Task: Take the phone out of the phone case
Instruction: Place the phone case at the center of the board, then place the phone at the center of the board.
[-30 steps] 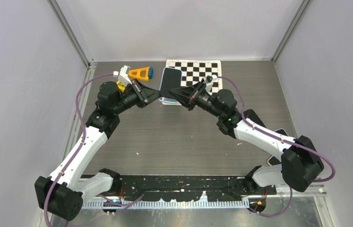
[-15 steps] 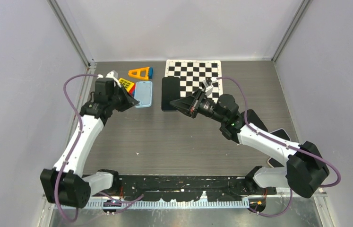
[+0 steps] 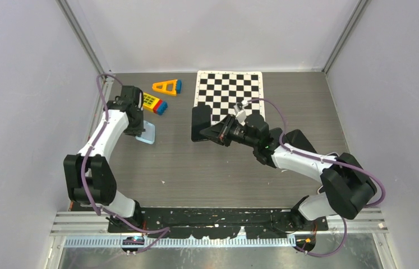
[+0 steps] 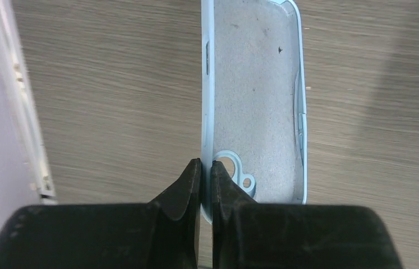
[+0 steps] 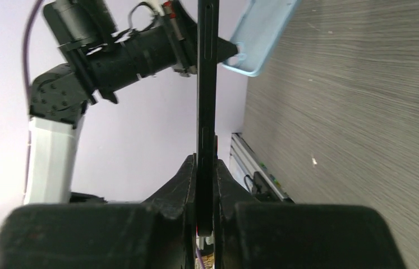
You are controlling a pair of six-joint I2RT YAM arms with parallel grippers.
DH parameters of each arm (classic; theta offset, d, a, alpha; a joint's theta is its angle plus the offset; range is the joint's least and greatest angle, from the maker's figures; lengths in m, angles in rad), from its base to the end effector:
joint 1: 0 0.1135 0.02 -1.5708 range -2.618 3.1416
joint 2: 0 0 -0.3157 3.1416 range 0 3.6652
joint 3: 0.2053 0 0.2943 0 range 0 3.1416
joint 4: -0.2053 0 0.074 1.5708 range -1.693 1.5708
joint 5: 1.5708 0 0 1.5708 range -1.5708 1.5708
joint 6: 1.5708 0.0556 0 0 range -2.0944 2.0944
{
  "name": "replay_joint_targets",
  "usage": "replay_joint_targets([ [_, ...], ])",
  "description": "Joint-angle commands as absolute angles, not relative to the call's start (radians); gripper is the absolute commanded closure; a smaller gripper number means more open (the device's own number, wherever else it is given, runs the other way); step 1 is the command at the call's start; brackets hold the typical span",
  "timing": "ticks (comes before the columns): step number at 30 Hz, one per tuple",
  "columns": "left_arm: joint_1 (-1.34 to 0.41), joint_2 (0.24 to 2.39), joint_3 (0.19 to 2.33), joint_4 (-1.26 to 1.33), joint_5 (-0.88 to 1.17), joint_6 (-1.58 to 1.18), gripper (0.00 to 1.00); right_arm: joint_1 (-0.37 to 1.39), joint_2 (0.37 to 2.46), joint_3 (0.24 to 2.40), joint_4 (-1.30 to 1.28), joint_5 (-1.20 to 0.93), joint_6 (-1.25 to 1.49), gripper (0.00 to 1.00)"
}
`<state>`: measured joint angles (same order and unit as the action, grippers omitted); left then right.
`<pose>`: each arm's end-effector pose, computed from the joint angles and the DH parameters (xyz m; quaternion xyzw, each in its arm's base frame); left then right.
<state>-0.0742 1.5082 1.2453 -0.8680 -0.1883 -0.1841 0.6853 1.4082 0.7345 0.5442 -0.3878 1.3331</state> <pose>0.3486 -0.0155 0.2953 -0.0738 0.9690 0.0630 0.2272 0.2623 0.2415 0.2760 0.1141 0.7394 0.6252 0.2223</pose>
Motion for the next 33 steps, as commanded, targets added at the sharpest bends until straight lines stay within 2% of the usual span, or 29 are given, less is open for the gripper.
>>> replay_joint_targets([
  [1, -0.048, 1.488, 1.261, -0.836, -0.283, -0.023, 1.0, 0.689, 1.429, 0.777, 0.538, -0.345, 1.276, 0.99],
  [5, -0.006, 1.517, 1.236, -0.792, -0.337, -0.01, 1.0, 0.69, 1.488, 0.807, 0.482, -0.342, 1.266, 0.99],
  [8, 0.039, 1.537, 1.172, -0.706, -0.299, 0.052, 1.0, 0.694, 1.53, 0.81, 0.518, -0.349, 1.287, 0.99],
  [12, 0.062, 1.563, 1.102, -0.565, -0.389, 0.068, 1.0, 0.708, 1.595, 0.818, 0.582, -0.355, 1.326, 0.99],
  [16, 0.108, 1.59, 1.08, -0.463, -0.339, 0.089, 1.0, 0.73, 1.634, 0.847, 0.593, -0.352, 1.318, 0.99],
  [17, 0.111, 1.599, 1.08, -0.448, -0.345, 0.097, 0.97, 0.735, 1.651, 0.858, 0.591, -0.352, 1.317, 0.99],
  [20, 0.111, 1.649, 1.107, -0.465, -0.425, 0.07, 0.82, 0.751, 1.694, 0.885, 0.591, -0.354, 1.315, 0.99],
  [23, 0.112, 1.703, 1.176, -0.536, -0.495, 0.011, 0.6, 0.764, 1.75, 0.928, 0.585, -0.361, 1.302, 0.99],
  [24, 0.112, 1.708, 1.192, -0.555, -0.51, 0.007, 0.48, 0.771, 1.772, 0.937, 0.58, -0.363, 1.29, 0.99],
  [25, 0.112, 1.71, 1.206, -0.571, -0.519, -0.015, 0.27, 0.779, 1.784, 0.959, 0.564, -0.364, 1.282, 0.99],
  [26, 0.112, 1.705, 1.22, -0.587, -0.521, -0.025, 0.16, 0.783, 1.807, 0.969, 0.557, -0.363, 1.271, 0.99],
  [28, 0.112, 1.685, 1.249, -0.623, -0.524, -0.041, 0.13, 0.798, 1.847, 1.001, 0.551, -0.354, 1.256, 0.99],
  [33, 0.112, 1.622, 1.341, -0.748, -0.515, -0.133, 0.11, 0.854, 1.976, 1.15, 0.51, -0.307, 1.214, 0.99],
])
